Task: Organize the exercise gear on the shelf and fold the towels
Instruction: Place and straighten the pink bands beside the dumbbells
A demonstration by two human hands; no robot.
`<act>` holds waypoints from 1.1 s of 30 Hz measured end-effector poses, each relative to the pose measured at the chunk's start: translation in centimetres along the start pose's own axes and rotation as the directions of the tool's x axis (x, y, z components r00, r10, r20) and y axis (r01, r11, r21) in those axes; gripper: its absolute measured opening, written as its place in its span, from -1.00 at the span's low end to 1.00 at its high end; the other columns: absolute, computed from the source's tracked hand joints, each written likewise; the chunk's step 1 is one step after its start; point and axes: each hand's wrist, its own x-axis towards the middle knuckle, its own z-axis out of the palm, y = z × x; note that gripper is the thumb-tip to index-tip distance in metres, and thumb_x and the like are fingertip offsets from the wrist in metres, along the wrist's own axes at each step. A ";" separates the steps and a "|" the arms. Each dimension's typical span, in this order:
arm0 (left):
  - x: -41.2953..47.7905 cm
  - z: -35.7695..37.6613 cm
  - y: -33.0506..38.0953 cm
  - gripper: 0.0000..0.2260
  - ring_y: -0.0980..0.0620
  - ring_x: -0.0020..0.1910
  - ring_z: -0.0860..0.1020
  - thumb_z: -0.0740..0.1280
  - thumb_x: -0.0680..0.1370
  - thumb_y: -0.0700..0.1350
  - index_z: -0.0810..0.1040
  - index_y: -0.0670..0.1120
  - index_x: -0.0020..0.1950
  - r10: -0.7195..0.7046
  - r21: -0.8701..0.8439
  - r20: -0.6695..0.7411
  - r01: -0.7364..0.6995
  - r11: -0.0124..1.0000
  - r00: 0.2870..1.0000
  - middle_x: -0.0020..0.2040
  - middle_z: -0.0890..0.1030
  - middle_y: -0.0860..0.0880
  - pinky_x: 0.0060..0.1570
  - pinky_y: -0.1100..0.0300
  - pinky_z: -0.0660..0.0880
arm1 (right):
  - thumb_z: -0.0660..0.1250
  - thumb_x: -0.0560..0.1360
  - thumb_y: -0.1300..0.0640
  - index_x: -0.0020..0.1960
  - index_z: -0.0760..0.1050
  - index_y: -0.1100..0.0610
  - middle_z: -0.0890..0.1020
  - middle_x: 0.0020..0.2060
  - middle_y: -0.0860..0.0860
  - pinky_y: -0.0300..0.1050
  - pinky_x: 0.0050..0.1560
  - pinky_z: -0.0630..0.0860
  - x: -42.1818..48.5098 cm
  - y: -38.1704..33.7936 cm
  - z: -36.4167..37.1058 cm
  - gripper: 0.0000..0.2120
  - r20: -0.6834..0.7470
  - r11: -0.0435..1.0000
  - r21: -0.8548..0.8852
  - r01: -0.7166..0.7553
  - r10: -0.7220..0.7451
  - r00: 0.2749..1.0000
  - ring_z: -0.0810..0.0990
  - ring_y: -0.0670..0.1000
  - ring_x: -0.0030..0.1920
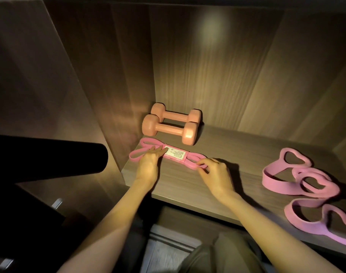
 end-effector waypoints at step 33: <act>-1.8 -1.6 -0.4 -0.63 -0.09 0.20 0.51 0.24 0.56 -0.23 0.47 -0.02 0.35 0.045 0.329 0.015 -0.047 0.943 0.999 0.26 0.54 -0.06 0.11 0.02 0.50 | 0.22 0.54 0.33 0.40 0.39 0.02 0.36 0.42 0.00 -0.13 0.29 0.43 -1.5 1.4 -4.0 -0.53 0.252 0.999 -0.010 -0.044 0.045 0.967 0.49 -0.05 0.23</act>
